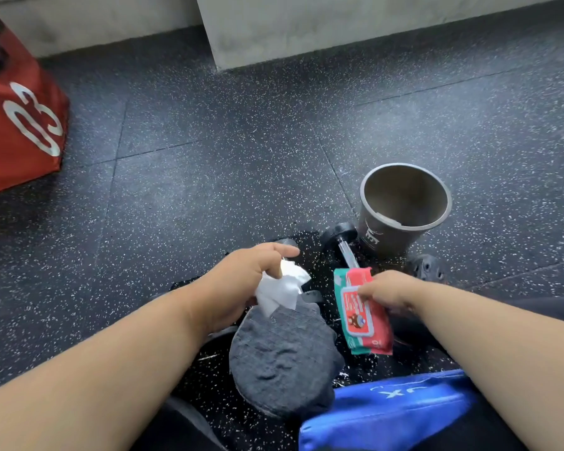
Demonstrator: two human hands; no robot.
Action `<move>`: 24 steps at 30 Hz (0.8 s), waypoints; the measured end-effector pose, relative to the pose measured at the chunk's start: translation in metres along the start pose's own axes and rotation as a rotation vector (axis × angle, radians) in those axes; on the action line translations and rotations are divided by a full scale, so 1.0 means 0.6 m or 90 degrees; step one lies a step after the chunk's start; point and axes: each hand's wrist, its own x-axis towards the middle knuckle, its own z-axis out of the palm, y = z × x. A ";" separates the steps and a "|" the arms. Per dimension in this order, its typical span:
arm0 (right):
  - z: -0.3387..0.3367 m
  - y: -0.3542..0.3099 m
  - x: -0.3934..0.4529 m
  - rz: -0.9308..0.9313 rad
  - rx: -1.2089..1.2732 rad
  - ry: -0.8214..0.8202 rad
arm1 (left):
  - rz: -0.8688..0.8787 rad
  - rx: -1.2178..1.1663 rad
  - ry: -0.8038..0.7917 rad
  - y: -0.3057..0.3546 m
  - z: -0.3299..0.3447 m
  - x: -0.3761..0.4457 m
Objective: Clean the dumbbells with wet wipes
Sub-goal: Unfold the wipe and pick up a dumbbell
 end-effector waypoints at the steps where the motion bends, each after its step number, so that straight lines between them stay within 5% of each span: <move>1: 0.011 0.009 0.008 0.017 -0.026 -0.008 | -0.016 -0.028 -0.011 -0.002 -0.001 0.002; 8: 0.048 0.044 0.064 0.060 -0.183 -0.048 | -0.047 -0.042 -0.047 -0.014 -0.013 0.008; 13: 0.032 0.033 0.063 0.012 -0.315 0.020 | -0.063 -0.041 -0.050 -0.017 -0.019 0.012; 20: 0.043 -0.044 -0.008 -0.200 -0.087 0.051 | -0.058 -0.007 -0.026 -0.018 -0.019 0.036; 24: 0.036 -0.097 -0.103 -0.305 0.120 -0.014 | -0.043 0.029 -0.022 -0.010 -0.008 0.040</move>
